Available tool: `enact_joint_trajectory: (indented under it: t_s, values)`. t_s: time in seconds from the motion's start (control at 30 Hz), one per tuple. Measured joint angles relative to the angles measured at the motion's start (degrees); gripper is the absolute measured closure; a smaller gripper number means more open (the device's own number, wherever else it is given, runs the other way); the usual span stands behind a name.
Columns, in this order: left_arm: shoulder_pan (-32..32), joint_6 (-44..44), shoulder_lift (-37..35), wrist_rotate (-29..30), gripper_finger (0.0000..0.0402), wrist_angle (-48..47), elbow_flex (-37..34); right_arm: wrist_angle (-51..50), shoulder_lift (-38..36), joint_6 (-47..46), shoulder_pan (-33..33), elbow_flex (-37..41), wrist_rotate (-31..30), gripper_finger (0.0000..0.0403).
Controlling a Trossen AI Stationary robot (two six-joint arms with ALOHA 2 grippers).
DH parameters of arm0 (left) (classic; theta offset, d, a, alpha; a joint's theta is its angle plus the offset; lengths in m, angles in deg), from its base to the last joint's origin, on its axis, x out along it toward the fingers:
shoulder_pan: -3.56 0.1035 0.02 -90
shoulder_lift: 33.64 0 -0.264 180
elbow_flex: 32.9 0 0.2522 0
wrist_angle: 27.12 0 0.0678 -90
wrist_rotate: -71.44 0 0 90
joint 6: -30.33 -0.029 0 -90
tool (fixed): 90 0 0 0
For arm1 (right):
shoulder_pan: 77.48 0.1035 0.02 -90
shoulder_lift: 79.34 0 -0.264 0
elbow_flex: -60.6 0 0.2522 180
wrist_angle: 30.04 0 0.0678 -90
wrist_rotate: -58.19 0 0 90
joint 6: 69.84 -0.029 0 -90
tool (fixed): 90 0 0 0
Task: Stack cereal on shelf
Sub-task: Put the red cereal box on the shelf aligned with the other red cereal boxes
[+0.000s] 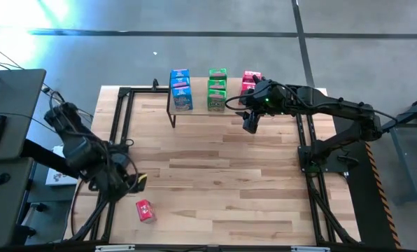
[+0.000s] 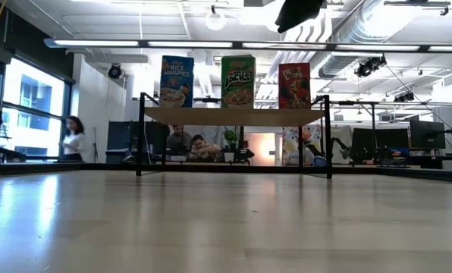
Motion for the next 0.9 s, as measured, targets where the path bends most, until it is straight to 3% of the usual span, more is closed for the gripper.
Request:
enact_joint_trajectory:
  t_s: [0.33,0.9]
  values:
    - [-4.0,5.22,6.0,-0.14,0.0128,1.87,0.0,0.02,0.0,0.0,0.0,0.0,1.29,0.0185]
    - [-3.89,6.19,15.0,-0.13,0.0128,4.91,0.0,0.04,0.0,0.0,0.0,0.0,1.29,0.0185]
